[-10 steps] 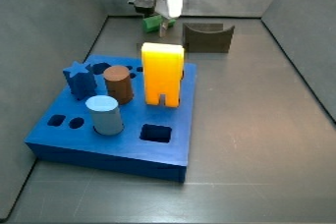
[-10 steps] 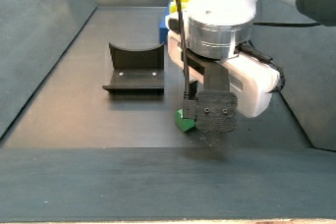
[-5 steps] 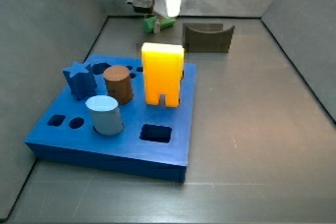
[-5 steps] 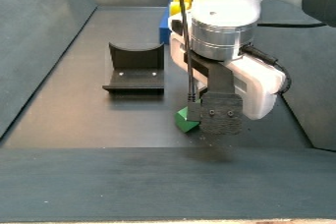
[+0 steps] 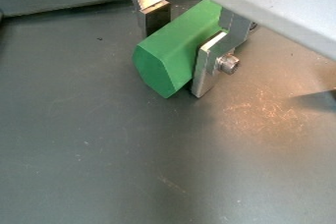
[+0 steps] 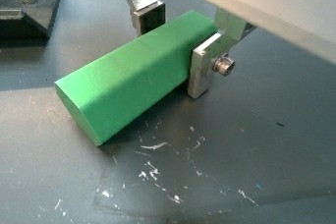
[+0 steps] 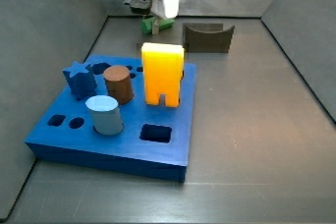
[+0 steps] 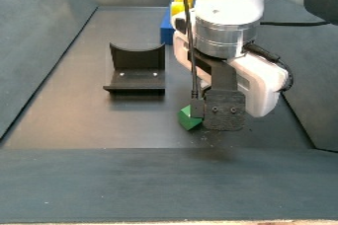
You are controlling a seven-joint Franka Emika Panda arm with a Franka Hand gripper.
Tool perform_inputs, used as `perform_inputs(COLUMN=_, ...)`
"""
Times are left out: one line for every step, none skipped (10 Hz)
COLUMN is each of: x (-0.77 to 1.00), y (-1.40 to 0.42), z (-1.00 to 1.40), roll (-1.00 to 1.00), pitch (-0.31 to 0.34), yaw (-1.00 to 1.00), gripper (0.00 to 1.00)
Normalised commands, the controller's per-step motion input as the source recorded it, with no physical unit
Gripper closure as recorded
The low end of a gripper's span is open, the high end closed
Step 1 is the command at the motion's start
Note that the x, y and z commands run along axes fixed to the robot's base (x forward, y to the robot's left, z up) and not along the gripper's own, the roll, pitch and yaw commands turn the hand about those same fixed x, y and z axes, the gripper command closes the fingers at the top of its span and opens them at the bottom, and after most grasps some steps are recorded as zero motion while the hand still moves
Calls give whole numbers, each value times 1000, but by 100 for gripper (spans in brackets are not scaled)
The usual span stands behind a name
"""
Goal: Pick up the hexagon object. Move up. Place the hexagon object on the fixture. Regrasp the hexagon object. Move to above the board. Insert the hexagon object.
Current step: Pick up the hexagon object, then move up, then place the hexagon object on the fixture.
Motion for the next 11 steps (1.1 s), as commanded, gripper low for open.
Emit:
perform_inputs(x=0, y=0, z=0, roll=0, pitch=0, yaw=0, gripper=100)
perform_inputs(x=0, y=0, z=833, roll=0, pitch=0, yaw=0, gripper=100)
perform_inputs(x=-37, y=11, z=818, roll=-5, pitch=13, yaw=27, gripper=100)
perform_inputs(x=-61, y=6, z=737, roll=-3, pitch=34, yaw=24, gripper=100)
perform_inputs(x=-38, y=6, z=583, roll=11, pitch=51, yaw=11, gripper=100)
perform_inputs(x=-24, y=7, z=447, roll=22, pitch=69, yaw=2, gripper=100)
perform_inputs(x=-21, y=8, z=352, roll=33, pitch=75, yaw=-5, gripper=100)
perform_inputs(x=0, y=0, z=1000, roll=0, pitch=0, yaw=0, gripper=100)
perform_inputs(x=-1, y=-3, z=1000, roll=11, pitch=-1, yaw=-1, gripper=100)
perform_inputs(x=-11, y=-2, z=1000, roll=33, pitch=14, yaw=-6, gripper=100)
perform_inputs(x=-16, y=-1, z=1000, roll=48, pitch=28, yaw=-9, gripper=100)
